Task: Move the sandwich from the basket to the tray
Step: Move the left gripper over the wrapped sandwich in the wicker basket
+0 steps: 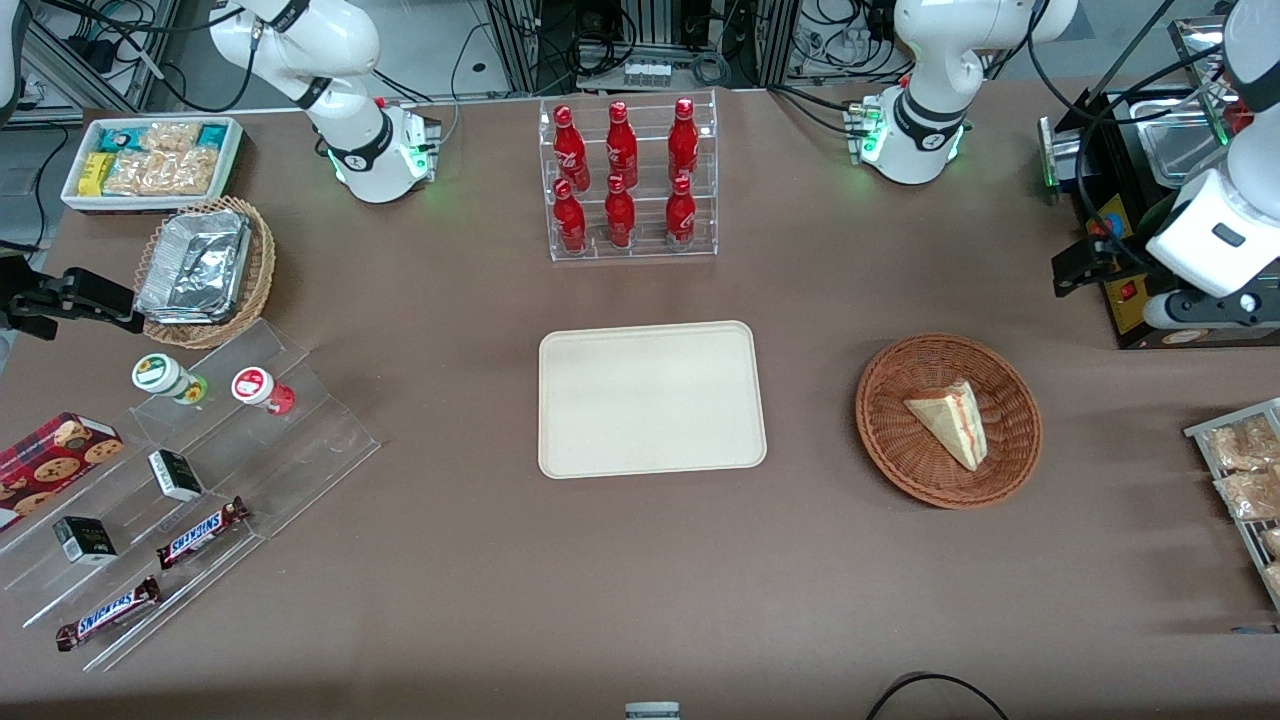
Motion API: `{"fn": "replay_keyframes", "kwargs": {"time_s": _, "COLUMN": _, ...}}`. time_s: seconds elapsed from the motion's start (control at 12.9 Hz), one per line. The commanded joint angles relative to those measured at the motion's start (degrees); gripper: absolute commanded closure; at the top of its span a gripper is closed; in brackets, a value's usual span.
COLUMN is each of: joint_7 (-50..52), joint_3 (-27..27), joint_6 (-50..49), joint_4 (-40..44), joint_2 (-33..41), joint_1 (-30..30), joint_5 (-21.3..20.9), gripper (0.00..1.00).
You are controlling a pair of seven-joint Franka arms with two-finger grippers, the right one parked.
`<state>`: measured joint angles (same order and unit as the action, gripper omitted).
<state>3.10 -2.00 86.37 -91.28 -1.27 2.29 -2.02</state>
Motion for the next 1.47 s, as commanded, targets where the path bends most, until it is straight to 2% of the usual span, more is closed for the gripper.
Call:
{"fn": "replay_keyframes", "kwargs": {"time_s": 0.0, "joint_7": 0.5, "joint_3": -0.6, "joint_6": 2.3, "joint_4": -0.7, "joint_2": -2.6, "joint_1": -0.5, "joint_5": 0.7, "gripper": 0.00}}
{"fn": "replay_keyframes", "kwargs": {"time_s": 0.23, "joint_7": 1.2, "joint_3": -0.6, "joint_6": 8.7, "joint_4": -6.0, "joint_2": -3.2, "joint_1": -0.4, "joint_5": 0.7, "gripper": 0.00}}
{"fn": "replay_keyframes", "kwargs": {"time_s": 0.54, "joint_7": 9.2, "joint_3": -0.5, "joint_6": 16.9, "joint_4": -11.7, "joint_2": -5.4, "joint_1": -0.1, "joint_5": 0.6, "gripper": 0.00}}
{"fn": "replay_keyframes", "kwargs": {"time_s": 1.24, "joint_7": 32.5, "joint_3": -0.7, "joint_6": 35.1, "joint_4": -28.5, "joint_2": -4.8, "joint_1": 1.0, "joint_5": 0.5, "gripper": 0.00}}
{"fn": "replay_keyframes", "kwargs": {"time_s": 1.39, "joint_7": 34.6, "joint_3": -0.7, "joint_6": 39.0, "joint_4": -31.8, "joint_2": -4.9, "joint_1": 1.0, "joint_5": 0.5, "gripper": 0.00}}
